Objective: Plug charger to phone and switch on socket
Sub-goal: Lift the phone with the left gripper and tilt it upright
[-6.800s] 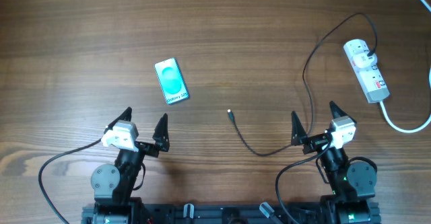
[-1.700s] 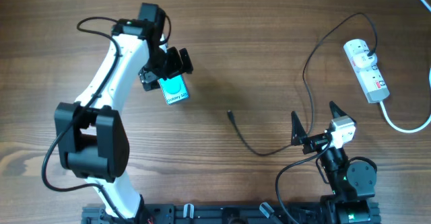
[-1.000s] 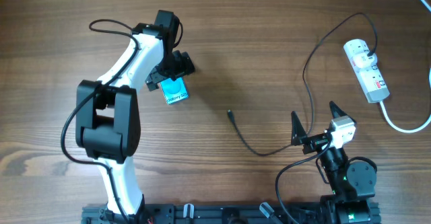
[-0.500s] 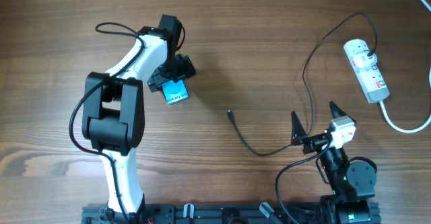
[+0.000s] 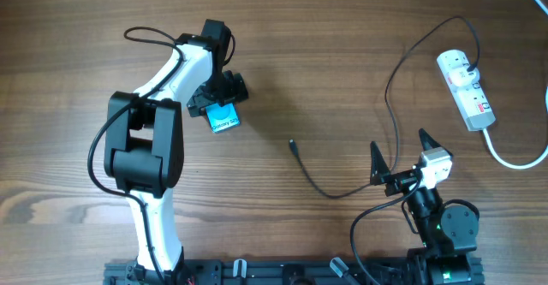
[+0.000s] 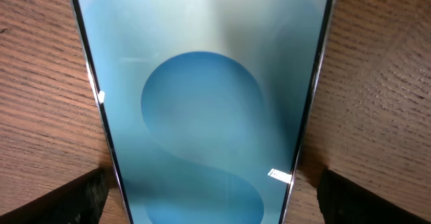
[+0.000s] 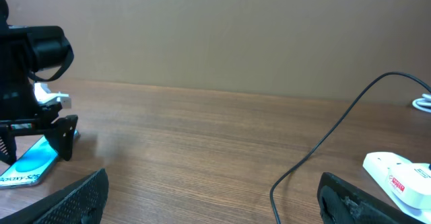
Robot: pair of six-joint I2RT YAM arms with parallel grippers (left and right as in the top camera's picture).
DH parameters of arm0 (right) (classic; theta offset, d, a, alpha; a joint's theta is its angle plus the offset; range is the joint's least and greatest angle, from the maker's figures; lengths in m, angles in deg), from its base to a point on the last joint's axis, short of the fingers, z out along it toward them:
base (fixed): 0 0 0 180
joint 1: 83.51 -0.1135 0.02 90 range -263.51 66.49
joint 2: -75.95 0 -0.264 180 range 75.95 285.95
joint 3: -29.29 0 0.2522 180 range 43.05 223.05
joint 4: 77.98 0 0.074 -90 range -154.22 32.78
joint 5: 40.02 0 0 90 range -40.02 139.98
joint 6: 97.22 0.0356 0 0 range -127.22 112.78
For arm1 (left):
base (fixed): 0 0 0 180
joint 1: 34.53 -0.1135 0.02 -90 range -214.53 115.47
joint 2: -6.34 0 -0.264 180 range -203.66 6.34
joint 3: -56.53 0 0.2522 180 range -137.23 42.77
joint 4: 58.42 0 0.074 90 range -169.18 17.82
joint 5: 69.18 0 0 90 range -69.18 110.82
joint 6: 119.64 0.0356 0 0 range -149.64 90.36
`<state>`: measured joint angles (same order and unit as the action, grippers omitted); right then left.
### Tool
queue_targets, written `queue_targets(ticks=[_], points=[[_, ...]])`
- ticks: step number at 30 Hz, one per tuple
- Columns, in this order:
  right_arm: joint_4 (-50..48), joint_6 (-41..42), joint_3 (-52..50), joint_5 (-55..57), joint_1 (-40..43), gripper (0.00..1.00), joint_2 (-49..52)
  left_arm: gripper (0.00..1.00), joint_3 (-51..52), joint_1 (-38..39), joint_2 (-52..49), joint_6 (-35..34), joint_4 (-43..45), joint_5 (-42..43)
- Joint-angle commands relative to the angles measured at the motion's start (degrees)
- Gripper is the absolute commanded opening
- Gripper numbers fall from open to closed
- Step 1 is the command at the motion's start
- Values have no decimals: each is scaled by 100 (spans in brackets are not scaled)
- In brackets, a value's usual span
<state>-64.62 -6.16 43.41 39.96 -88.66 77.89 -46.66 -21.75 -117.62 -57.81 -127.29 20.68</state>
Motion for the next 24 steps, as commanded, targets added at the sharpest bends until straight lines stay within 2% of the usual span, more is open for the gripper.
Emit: queue_targets(ticks=[1,3,4,9,15,24], points=[[-17,46,-7,94,31,100,-15,96,61,22,-232,92,-83,2],[-17,48,-7,94,31,100,-15,97,61,22,-232,92,-101,-35],[-17,46,-7,94,28,100,-15,100,61,22,-232,87,-96,-61],[-17,48,-7,96,28,100,-15,100,61,17,-234,92,28,-61],[-17,46,-7,94,28,100,-15,78,61,20,-234,92,46,-59],[-17,48,-7,96,31,100,-15,61,59,17,-232,94,35,-59]])
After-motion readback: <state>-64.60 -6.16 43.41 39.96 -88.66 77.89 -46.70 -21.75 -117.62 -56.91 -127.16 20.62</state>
